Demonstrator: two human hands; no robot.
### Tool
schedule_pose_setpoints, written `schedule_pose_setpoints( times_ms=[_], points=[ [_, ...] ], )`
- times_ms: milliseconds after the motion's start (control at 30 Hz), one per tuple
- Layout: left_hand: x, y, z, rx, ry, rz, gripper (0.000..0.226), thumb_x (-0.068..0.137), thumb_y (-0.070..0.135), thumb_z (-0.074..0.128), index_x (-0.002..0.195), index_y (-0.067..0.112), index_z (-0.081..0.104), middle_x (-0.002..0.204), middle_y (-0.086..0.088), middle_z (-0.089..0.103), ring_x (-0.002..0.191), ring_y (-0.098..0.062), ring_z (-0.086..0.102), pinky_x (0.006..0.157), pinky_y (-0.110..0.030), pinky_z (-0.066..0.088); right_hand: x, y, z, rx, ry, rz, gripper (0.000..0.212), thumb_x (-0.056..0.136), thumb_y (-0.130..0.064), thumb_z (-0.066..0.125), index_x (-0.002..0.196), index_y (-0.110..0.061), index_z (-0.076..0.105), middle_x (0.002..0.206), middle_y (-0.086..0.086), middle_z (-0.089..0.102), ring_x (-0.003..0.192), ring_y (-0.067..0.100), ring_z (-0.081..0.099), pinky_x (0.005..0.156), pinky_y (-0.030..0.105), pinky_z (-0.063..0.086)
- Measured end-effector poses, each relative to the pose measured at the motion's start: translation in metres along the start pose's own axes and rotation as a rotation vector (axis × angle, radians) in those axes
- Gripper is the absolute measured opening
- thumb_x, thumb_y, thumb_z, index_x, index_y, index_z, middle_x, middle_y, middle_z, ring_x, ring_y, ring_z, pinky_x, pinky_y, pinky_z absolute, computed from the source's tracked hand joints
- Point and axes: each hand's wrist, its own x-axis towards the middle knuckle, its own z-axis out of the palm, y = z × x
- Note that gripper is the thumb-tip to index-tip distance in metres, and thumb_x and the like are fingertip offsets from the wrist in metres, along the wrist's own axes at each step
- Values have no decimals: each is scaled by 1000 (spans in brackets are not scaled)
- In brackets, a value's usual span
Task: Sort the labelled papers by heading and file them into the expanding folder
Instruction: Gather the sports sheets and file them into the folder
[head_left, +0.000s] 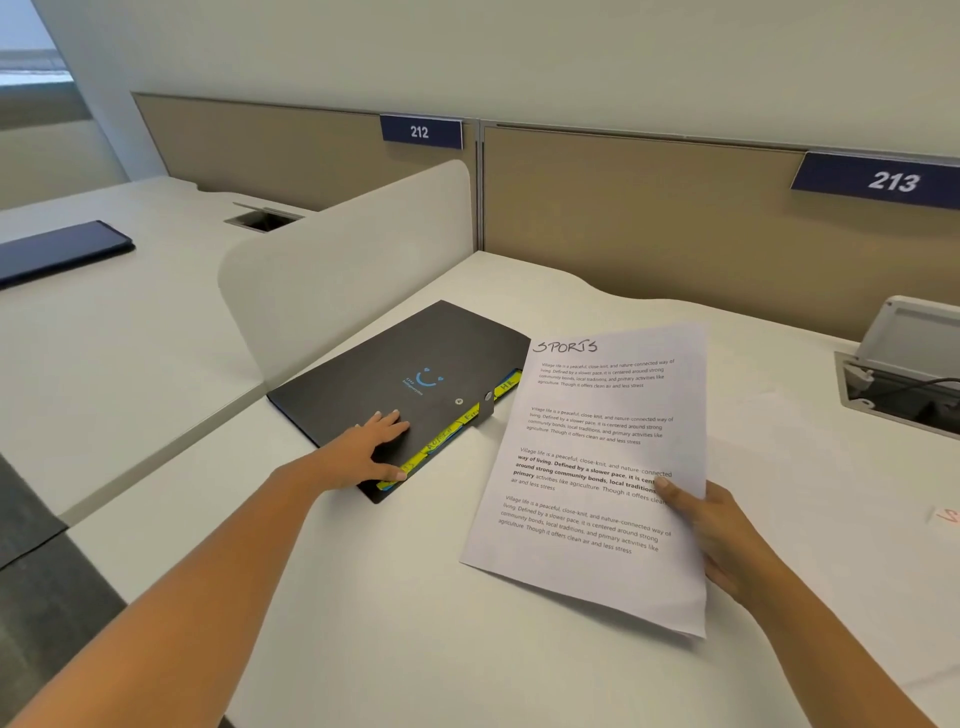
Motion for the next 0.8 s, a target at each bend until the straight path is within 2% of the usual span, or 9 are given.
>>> schedule_pose_setpoints(
  times_ms=[33,100,133,233,333,433,500,567,800],
  points=[
    [0,0,0,-5,-5,0,76,90,31,57,150,19,12,158,0,-1,146,-19,-4,117,-37,-1,0,0,0,3,1,-4,36,81,-22,67,112,-4,61,88,6,75,74,21,73,60,32,60],
    [1,1,1,-6,-9,-3,73,92,30,54,150,17,11,158,-1,-1,146,-20,-5,117,-37,-2,0,-1,0,-16,1,-9,64,57,-38,84,108,-6,62,90,7,75,76,22,73,59,32,59],
    [2,3,2,-2,-4,-8,71,94,29,52,150,16,11,158,-2,-1,146,-21,-5,117,-37,-3,0,-1,0,-20,4,-10,66,56,-39,84,108,-6,62,91,7,75,76,22,73,59,32,59],
    [0,11,6,47,57,-28,67,97,29,46,150,11,9,158,-8,0,146,-24,-1,117,-39,1,0,-1,0,0,7,-20,51,69,-31,76,109,-5,62,90,7,75,75,22,73,59,32,60],
    [-2,17,12,230,155,-48,66,98,33,41,150,10,8,158,-11,7,145,-27,12,116,-37,19,1,-1,-1,-11,15,-13,24,88,-16,59,109,-5,61,86,5,75,73,20,73,62,33,60],
    [0,22,18,350,230,-51,58,99,29,34,149,12,12,152,-11,28,134,-30,34,107,-36,36,0,-2,1,-31,25,-5,19,91,-13,54,107,-7,61,87,4,75,73,20,73,62,33,60],
    [1,28,17,336,272,-59,52,100,23,33,148,12,15,141,-12,43,120,-28,49,94,-33,46,0,-3,2,-38,26,-6,18,92,-13,54,107,-6,61,88,5,75,74,21,73,62,33,60],
    [2,33,14,331,280,-70,50,100,20,35,147,12,19,133,-12,50,110,-26,56,84,-32,49,0,-4,2,-41,24,-8,17,92,-12,54,106,-7,61,87,5,75,73,21,73,60,32,60],
    [5,35,10,371,244,-93,33,102,25,30,125,7,45,121,-12,57,105,-25,57,85,-33,46,-2,-5,4,-30,14,-15,13,92,-11,53,100,-9,62,81,3,76,69,19,72,58,31,59]
  ],
)
